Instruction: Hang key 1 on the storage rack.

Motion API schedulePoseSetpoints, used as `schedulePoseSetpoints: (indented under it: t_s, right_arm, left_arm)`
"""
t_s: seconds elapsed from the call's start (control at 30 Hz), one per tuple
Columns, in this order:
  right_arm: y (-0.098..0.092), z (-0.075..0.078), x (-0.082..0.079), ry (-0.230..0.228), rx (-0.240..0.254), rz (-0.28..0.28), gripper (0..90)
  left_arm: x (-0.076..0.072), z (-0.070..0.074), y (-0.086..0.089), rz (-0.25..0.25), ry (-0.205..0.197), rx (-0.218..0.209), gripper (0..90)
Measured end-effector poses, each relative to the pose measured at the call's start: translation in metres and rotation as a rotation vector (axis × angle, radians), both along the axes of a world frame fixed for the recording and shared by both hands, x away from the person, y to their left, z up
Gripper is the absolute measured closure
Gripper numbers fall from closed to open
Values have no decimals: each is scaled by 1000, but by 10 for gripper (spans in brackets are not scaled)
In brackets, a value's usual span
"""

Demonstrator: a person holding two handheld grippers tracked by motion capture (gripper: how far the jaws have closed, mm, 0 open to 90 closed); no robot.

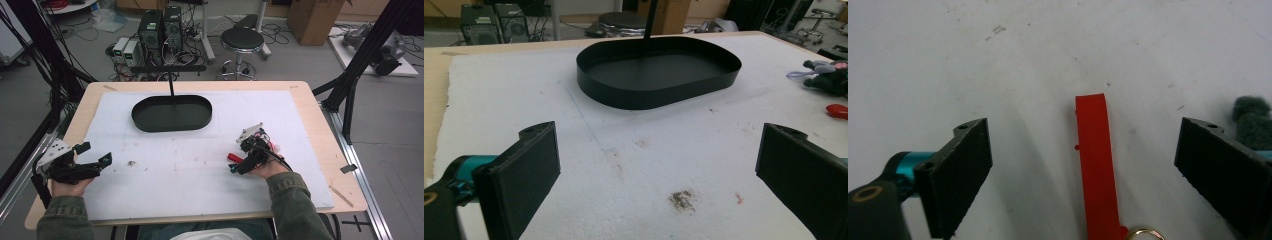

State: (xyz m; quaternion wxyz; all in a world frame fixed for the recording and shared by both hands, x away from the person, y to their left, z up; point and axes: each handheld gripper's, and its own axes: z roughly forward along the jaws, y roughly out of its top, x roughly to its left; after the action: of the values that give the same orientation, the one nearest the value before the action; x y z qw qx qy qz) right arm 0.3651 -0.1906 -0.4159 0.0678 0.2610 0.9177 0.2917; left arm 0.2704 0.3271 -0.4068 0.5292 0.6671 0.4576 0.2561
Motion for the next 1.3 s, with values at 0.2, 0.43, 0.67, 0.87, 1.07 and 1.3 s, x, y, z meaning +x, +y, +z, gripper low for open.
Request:
schedulePoseSetpoints:
  t_s: [0.2,0.43,0.67,0.87,1.07,1.3]
  right_arm:
    - [2,-5,4,48,-15,18,204]
    - [2,-5,4,89,-34,-17,373]
    - [2,-7,7,88,-67,-50,511]
    - [0,-6,9,82,-62,-65,591]
    - [1,-7,8,53,-85,-68,678]
    - [2,-7,7,30,-91,-67,736]
  left_arm:
    - [0,-1,1,0,1,-3,44]
    - [0,-1,1,-5,-2,2,44]
    - [0,-2,0,-11,2,-3,44]
    - [0,-1,1,-10,0,-4,44]
    - [0,-2,1,-12,4,-6,44]
    - [1,-2,1,-17,9,2,44]
